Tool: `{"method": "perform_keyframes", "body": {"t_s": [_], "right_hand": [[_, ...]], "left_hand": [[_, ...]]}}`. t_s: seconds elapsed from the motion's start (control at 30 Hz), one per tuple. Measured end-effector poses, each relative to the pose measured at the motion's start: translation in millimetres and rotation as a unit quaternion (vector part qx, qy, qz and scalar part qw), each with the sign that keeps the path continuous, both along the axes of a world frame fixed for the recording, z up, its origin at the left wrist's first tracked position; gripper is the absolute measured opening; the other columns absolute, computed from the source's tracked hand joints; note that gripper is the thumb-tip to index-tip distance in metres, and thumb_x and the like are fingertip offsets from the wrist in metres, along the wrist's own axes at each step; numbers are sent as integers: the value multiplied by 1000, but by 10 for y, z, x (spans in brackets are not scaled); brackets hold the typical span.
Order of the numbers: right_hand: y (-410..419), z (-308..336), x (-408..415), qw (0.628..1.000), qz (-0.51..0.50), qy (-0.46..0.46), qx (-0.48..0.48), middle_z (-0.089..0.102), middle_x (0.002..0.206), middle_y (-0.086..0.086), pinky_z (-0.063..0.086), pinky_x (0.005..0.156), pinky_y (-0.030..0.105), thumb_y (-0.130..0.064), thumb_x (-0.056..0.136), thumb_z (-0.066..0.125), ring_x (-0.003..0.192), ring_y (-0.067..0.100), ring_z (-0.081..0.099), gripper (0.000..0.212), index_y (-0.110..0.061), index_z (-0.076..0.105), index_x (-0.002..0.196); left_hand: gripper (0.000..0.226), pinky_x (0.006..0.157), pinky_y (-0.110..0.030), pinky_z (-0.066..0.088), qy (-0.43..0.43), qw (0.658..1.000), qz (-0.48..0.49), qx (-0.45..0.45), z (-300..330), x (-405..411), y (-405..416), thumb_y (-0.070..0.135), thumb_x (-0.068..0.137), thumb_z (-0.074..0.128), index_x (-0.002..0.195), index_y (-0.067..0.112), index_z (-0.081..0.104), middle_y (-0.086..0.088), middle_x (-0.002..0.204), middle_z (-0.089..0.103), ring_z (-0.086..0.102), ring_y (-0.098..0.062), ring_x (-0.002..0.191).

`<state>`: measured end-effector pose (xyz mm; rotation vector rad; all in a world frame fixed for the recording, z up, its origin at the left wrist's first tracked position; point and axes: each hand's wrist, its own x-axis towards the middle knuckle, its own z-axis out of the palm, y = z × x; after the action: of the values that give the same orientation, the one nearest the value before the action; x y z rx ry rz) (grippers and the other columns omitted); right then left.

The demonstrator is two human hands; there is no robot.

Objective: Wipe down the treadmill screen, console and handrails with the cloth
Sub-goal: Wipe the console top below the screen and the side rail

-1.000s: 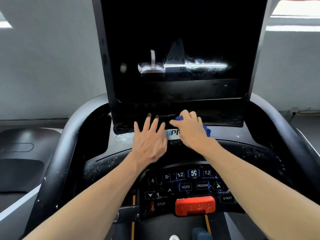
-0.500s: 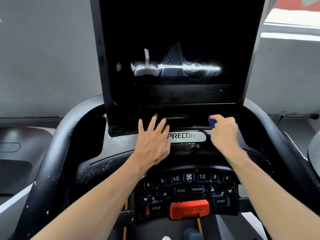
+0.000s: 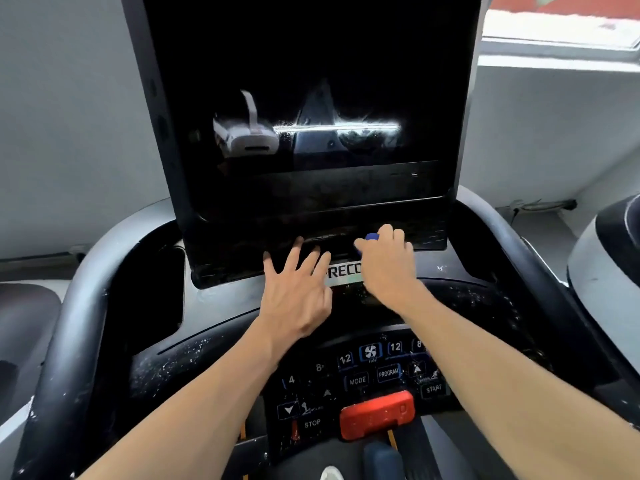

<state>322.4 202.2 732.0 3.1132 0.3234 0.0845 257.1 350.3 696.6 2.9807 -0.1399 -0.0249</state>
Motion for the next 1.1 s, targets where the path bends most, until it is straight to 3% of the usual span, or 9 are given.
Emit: {"method": "perform_keyframes", "body": {"t_s": [0.23, 0.37, 0.47, 0.53, 0.63, 0.8, 0.93, 1.03, 1.1], "right_hand": [[-204, 42, 87, 997, 60, 54, 14, 40, 113, 6, 43, 85, 39, -10, 96, 50, 108, 29, 42, 43, -34, 56, 131], [-321, 13, -6, 992, -46, 49, 109, 45, 113, 6, 46, 91, 41, -7, 96, 51, 107, 32, 42, 42, -32, 65, 128], [-103, -84, -243, 996, 37, 19, 75, 45, 117, 6, 42, 88, 36, -3, 92, 53, 106, 28, 41, 50, -33, 58, 132], [-227, -40, -116, 998, 53, -3, 34, 45, 115, 5, 38, 86, 35, -7, 92, 53, 104, 27, 41, 45, -34, 57, 128], [-463, 7, -40, 999, -27, -20, -21, 44, 116, 8, 39, 86, 36, -9, 90, 55, 105, 29, 43, 38, -25, 55, 125], [-325, -30, -97, 997, 57, 18, 48, 44, 115, 5, 42, 83, 34, -5, 91, 53, 106, 26, 42, 44, -28, 58, 128], [-659, -42, 153, 997, -22, 19, 76, 45, 101, 4, 46, 72, 36, -3, 93, 55, 101, 32, 50, 34, -22, 68, 119], [-508, -40, 200, 984, 67, -27, 161, 61, 104, 9, 54, 75, 42, -2, 87, 67, 93, 33, 59, 33, -17, 74, 115], [-352, -65, 245, 972, 146, -47, 179, 64, 101, 6, 56, 67, 40, -3, 82, 74, 89, 29, 60, 34, -19, 75, 113]], "left_hand": [[72, 116, -71, 13, 0, 1000, -3, -9, -6, -20, 10, 38, 89, 14, 159, 22, 26, 5, 163, 32, 7, -25, 156], [74, 116, -72, 13, -4, 1000, -3, -14, 18, -12, 2, 39, 88, 10, 159, 22, 26, 3, 163, 32, 7, -26, 156], [77, 115, -73, 14, -8, 1000, -5, -10, 24, -31, -1, 40, 87, 8, 159, 22, 27, 2, 162, 34, 9, -27, 156], [76, 115, -73, 15, -6, 1000, -8, -10, 35, -24, -5, 40, 87, 8, 158, 22, 29, 2, 161, 36, 10, -28, 156], [73, 114, -74, 16, -5, 1000, -1, -19, 52, -22, -15, 39, 89, 12, 156, 21, 33, 2, 159, 40, 12, -27, 155], [68, 112, -75, 19, -10, 1000, 9, -16, 49, -19, -48, 39, 92, 17, 153, 20, 41, 1, 154, 47, 19, -28, 154], [60, 109, -72, 28, -31, 999, 16, -2, 79, -12, -90, 45, 100, 22, 144, 15, 52, -1, 144, 55, 32, -31, 146], [60, 109, -70, 27, -56, 998, 17, 10, 117, 69, -206, 49, 103, 24, 140, 12, 55, -2, 149, 46, 35, -30, 142], [59, 109, -69, 28, -61, 998, 27, 0, 130, 137, -288, 46, 102, 25, 141, 12, 52, -2, 152, 40, 33, -28, 143]]}}
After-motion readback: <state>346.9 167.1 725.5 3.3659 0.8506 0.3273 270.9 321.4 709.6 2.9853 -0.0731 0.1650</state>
